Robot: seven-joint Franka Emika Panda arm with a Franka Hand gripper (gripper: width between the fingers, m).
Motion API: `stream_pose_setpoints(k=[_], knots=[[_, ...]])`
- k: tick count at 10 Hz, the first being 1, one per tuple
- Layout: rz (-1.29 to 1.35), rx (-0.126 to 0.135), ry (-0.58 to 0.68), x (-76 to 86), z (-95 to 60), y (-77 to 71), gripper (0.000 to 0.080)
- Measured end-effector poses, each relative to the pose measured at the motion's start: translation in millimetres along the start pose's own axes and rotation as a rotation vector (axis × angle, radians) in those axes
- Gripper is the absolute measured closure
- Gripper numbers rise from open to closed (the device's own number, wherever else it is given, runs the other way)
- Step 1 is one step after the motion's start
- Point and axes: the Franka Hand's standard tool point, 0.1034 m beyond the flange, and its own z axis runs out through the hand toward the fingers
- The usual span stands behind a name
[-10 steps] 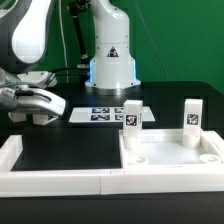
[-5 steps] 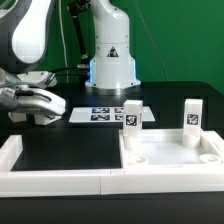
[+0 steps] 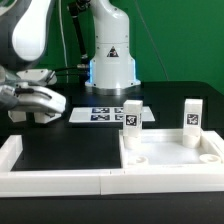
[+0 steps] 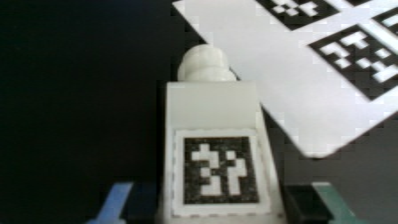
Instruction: Assemble square table
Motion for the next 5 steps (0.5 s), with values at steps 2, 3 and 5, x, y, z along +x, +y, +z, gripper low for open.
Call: stream_pose_setpoints(k=[2,3,5], knots=[[-0.07,-0.01,0.068,-21.9,-35.9,-37.0,0.0509],[-0.069,-0.004,0.07,-36.1,-47.2,-52.9,0.0509],[-0.076,-0.018,0.162,-27.7,-52.3,-55.9,0.0509]])
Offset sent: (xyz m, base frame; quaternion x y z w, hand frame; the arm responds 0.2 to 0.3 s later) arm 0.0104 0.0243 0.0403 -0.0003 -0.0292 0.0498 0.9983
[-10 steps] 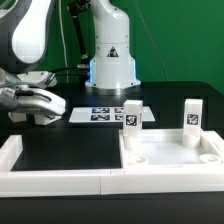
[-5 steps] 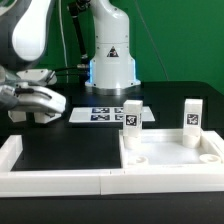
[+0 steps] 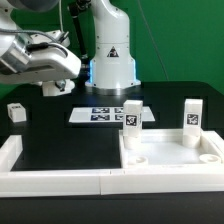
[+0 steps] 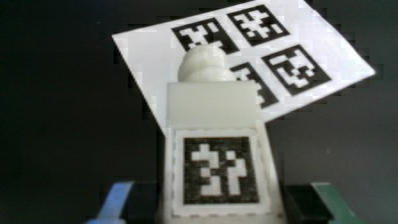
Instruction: Assemble square table
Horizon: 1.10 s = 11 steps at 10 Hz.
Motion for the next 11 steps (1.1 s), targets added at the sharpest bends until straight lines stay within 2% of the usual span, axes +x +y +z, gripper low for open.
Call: stream_pose_setpoints(k=[2,3,4,5,7,8,9,11], knots=[[-0.015,-0.019,0.13,2.5,-4.1,-2.8,0.0509],[-0.033,-0.056,0.202,4.7,-17.3,-14.1,0.0509],[-0.067,-0.098,0.261,3.0,-44.4,-41.6,0.0509],[-0.103,-0.113,0.336,4.7,-69.0,-68.1,0.0509],[-0.167,-0.134,0.469,7.8,-101.7,-111.0,0.0509],[-0.172,-0.128,0.511,3.6,-103.1,-115.7,0.0509],[-0.172,-0.124,0.576,7.2,-103.5,-113.1,0.0509],[-0.184,-0.131,0.709,11.3,-107.8,-115.4,0.0509]])
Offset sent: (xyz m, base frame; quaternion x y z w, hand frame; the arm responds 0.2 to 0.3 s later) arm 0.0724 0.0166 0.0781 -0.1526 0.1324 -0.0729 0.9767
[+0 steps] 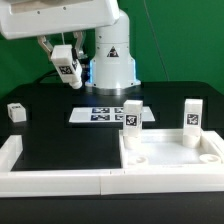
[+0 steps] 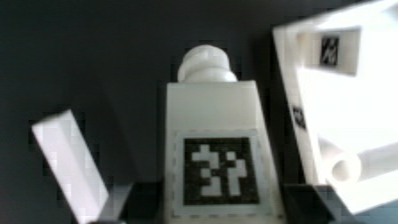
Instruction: Assemble square table
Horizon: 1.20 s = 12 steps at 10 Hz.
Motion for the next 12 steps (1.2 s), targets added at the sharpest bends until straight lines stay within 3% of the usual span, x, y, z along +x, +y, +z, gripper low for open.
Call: stream_pose_setpoints(k=[1,2,3,5,6,8,11,12], knots=[[-0.018,-0.038,0.091,10.7,-3.5,-15.1,0.0509],[-0.008,-0.061,0.169,24.5,-9.2,-41.2,0.0509],[0.008,-0.064,0.252,38.1,-13.7,-76.2,0.0509],[0.092,0.0,0.429,51.3,-20.3,-141.6,0.0509],[0.125,0.037,0.518,50.0,-14.6,-160.5,0.0509],[0.098,0.044,0.593,47.2,-8.3,-162.6,0.0509],[0.092,0.041,0.585,45.0,-2.1,-165.2,0.0509],[0.071,0.031,0.558,41.2,12.6,-182.1,0.0509]])
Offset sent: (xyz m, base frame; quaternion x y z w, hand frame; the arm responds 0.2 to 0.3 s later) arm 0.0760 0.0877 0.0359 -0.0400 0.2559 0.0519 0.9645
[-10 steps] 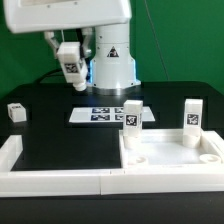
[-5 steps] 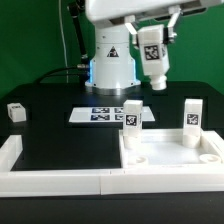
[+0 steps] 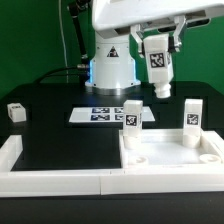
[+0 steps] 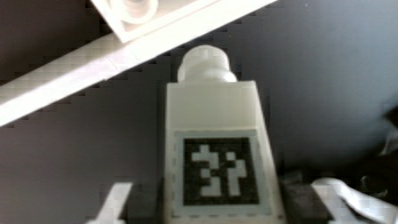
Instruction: Assemble square table
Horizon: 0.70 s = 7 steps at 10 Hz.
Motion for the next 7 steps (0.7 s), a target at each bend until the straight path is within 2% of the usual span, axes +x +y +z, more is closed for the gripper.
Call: stream_pose_setpoints(k=[1,2,3,7], knots=[[-0.047,-0.006,-0.016,-5.6,11.5,-20.7,0.0509],[-0.097,-0.004,0.019,-6.0,17.6,-29.9,0.0509],[-0.089,0.001,0.055,-12.3,21.8,-30.2,0.0509],[-0.093,-0.008,0.034,-14.7,24.4,-28.6,0.0509]])
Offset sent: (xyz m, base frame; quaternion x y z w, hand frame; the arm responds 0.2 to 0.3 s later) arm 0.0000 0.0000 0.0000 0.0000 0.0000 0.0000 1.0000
